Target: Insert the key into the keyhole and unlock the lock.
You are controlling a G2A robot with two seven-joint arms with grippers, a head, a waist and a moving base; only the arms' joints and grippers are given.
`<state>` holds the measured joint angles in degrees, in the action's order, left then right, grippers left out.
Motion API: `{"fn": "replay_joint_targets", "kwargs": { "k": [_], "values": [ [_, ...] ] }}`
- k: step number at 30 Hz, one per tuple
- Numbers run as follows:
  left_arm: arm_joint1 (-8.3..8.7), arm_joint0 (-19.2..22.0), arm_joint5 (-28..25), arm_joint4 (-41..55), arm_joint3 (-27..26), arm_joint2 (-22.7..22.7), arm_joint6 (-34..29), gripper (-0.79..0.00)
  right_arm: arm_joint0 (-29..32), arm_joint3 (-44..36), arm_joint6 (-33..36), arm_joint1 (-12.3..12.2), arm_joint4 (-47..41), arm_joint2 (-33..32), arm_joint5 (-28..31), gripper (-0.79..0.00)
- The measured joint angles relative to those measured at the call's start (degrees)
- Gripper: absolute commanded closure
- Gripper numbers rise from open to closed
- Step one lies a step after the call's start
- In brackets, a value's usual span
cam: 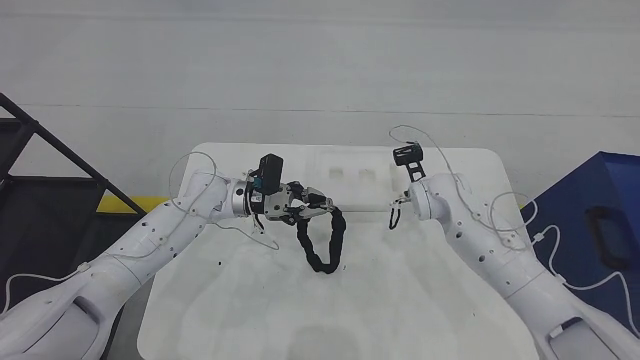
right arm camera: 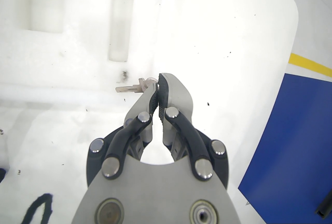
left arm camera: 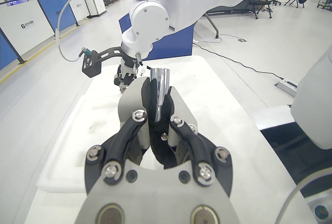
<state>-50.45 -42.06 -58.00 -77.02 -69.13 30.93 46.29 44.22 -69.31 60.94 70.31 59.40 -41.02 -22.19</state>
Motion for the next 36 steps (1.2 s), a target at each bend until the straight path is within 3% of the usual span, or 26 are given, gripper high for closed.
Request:
{"fn": "replay_joint_targets", "kwargs": {
  "k": [16, 29, 32, 36],
  "values": [
    [0.00, 0.00, 0.00, 0.00, 0.00, 0.00, 0.00, 0.000, 0.89, 3.16, -0.11, 0.36, -6.75, -7.04, 0.72, 0.000],
    [0.00, 0.00, 0.00, 0.00, 0.00, 0.00, 0.00, 0.000, 3.00, 2.25, -0.92, -0.03, -8.77, -11.06, 2.93, -0.062],
    [0.00, 0.00, 0.00, 0.00, 0.00, 0.00, 0.00, 0.000, 3.60, 1.73, -1.41, -0.23, -9.74, -12.49, 3.57, -0.089],
    [0.00, 0.00, 0.00, 0.00, 0.00, 0.00, 0.00, 0.000, 4.49, 1.54, -1.62, -0.56, -11.33, -14.41, 5.77, -0.191]
  ]
}}
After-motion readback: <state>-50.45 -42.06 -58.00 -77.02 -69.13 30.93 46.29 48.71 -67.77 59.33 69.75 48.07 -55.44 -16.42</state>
